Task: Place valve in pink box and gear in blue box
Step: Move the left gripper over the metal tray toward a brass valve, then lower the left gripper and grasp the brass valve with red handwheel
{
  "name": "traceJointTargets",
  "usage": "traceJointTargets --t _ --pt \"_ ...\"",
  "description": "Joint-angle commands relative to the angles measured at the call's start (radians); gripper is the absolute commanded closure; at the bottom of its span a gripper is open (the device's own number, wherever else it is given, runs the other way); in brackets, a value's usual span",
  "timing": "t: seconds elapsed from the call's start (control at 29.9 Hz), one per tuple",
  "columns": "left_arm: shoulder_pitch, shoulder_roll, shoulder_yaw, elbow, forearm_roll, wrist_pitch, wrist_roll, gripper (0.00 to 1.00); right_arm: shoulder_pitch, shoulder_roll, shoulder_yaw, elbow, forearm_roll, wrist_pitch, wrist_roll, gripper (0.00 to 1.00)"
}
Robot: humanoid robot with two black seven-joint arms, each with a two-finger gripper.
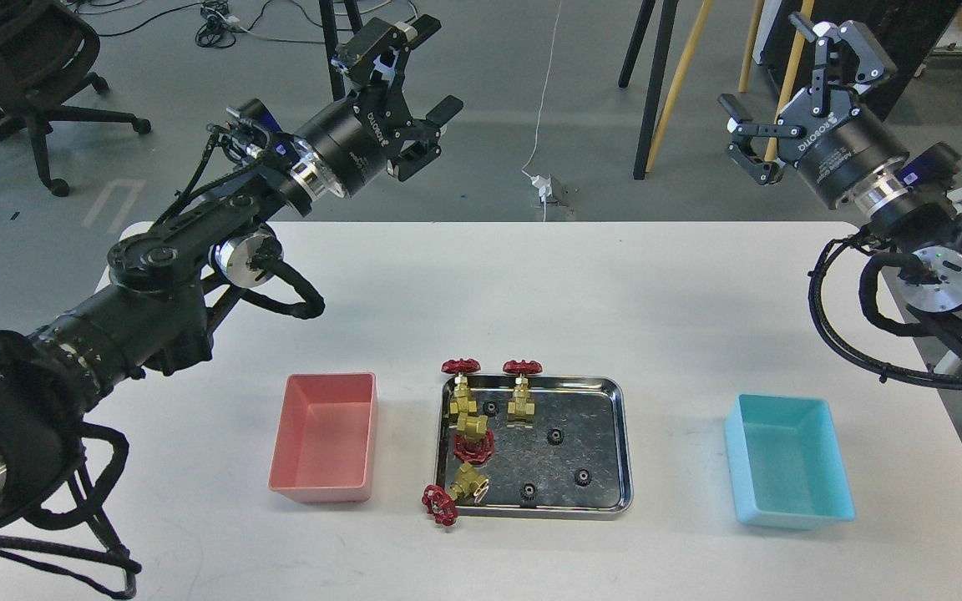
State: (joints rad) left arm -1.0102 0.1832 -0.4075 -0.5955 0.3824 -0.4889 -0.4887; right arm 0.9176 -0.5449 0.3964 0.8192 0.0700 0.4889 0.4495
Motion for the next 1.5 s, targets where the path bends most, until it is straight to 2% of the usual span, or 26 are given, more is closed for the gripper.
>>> traceJointTargets --t 0.0,0.2,0.33,0.43,0.53,0.67,0.73,0.9,1.04,1.17,1.24,1.47 --pt "-0.001 0.015 0.001 0.002 0.000 0.000 0.000 0.00 0.000 0.002 0.010 -0.009 -0.004 0.000 0.000 0.00" --pt "-0.002 0.064 -0.037 0.034 -0.037 0.000 0.000 0.00 0.033 0.006 0.074 -0.081 -0.002 0.000 -0.003 0.00" --pt "-0.007 0.048 -0.135 0.033 -0.065 0.000 0.000 0.00 0.147 0.000 0.072 -0.100 -0.002 0.000 -0.005 0.00" --pt "-0.008 0.044 -0.151 0.008 -0.056 0.000 0.000 0.00 0.217 0.005 0.067 -0.143 0.001 0.000 -0.012 0.00" --pt "0.001 0.070 -0.142 -0.134 0.024 0.000 0.000 0.00 0.254 0.008 0.068 -0.161 0.010 0.000 -0.012 0.00" --pt "-0.004 0.140 -0.125 -0.419 0.367 0.000 0.000 0.00 0.287 0.008 0.070 -0.190 0.010 0.000 -0.014 0.00" --pt "-0.011 0.154 -0.041 -0.487 0.452 0.000 0.000 0.00 0.299 0.011 0.070 -0.218 0.013 0.000 -0.014 0.00" --pt "-0.172 0.193 0.341 -0.562 0.608 0.019 0.000 0.00 0.305 0.017 0.078 -0.236 0.014 0.000 -0.014 0.00" --pt "-0.365 0.200 0.692 -0.606 0.763 0.157 0.000 0.00 0.303 0.010 0.087 -0.238 0.014 0.000 -0.014 0.00" --pt "-0.531 0.128 1.030 -0.606 0.926 0.356 0.000 0.00 0.305 0.009 0.091 -0.261 0.014 0.000 -0.014 0.00" --pt "-0.577 0.085 1.113 -0.606 0.944 0.417 0.000 0.00 0.305 0.014 0.102 -0.273 0.014 0.000 -0.014 0.00" --pt "-0.610 0.047 1.147 -0.610 0.958 0.455 0.000 0.00 0.296 0.006 0.110 -0.282 0.014 0.000 -0.014 0.00"
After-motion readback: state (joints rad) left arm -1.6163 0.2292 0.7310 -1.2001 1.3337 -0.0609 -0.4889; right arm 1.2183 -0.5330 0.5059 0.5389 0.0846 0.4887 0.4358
